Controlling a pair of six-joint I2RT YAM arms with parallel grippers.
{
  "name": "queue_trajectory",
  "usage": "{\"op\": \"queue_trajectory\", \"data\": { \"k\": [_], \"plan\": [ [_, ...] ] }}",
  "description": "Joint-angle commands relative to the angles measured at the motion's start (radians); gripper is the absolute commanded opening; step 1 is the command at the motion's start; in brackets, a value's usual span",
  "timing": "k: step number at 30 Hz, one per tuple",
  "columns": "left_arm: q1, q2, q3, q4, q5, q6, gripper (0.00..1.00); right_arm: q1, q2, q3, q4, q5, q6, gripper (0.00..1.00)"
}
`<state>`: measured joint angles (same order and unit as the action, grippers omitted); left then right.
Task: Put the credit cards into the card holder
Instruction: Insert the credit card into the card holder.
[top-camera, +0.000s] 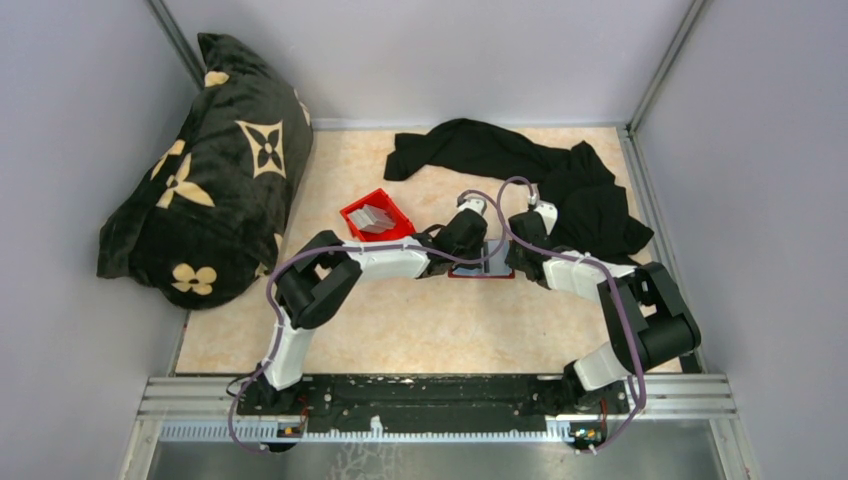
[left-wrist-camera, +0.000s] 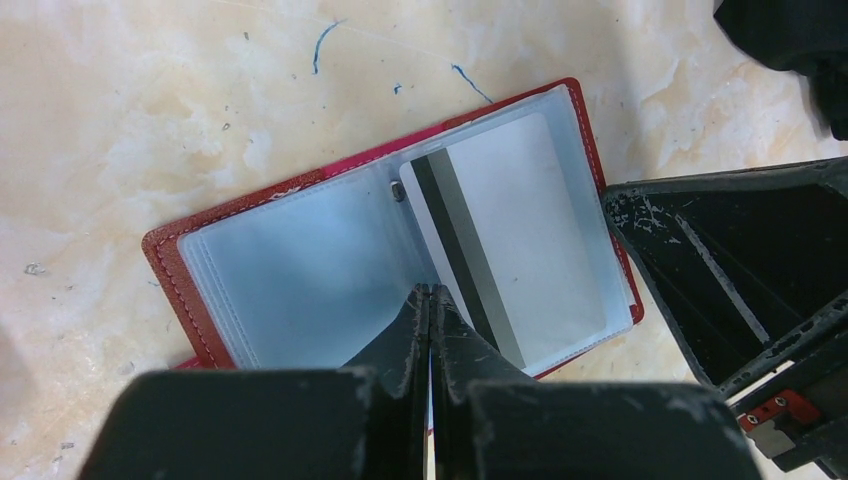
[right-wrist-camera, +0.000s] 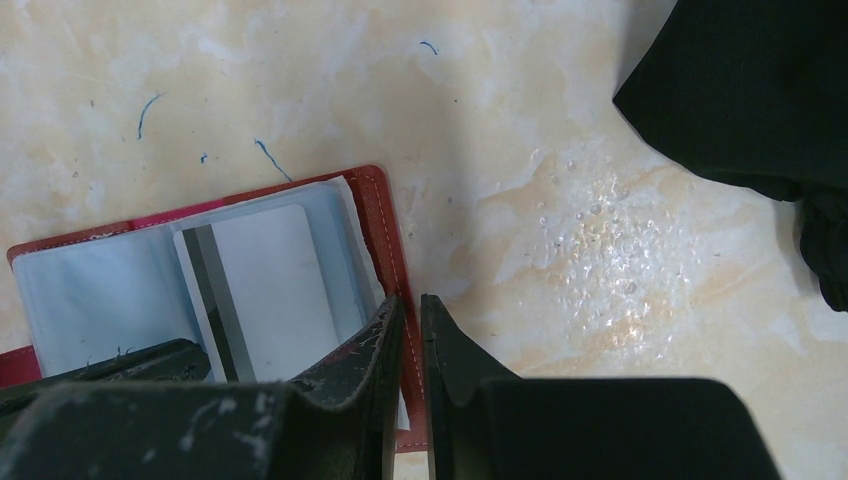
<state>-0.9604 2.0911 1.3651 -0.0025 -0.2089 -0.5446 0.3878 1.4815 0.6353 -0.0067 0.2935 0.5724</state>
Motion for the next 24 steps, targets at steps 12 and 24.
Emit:
{"op": "queue_trajectory", "data": {
  "k": [12,24],
  "plan": [
    [-0.023,0.021,0.021,0.083,0.056,0.020,0.00,-0.006,0.010,0.004,-0.006,-0.013,-0.002,0.13],
    [-0.021,-0.184,-0.110,0.051,-0.248,-0.006,0.29,-0.006,-0.048,0.019,-0.011,0.014,-0.005,0.16]
  ]
}}
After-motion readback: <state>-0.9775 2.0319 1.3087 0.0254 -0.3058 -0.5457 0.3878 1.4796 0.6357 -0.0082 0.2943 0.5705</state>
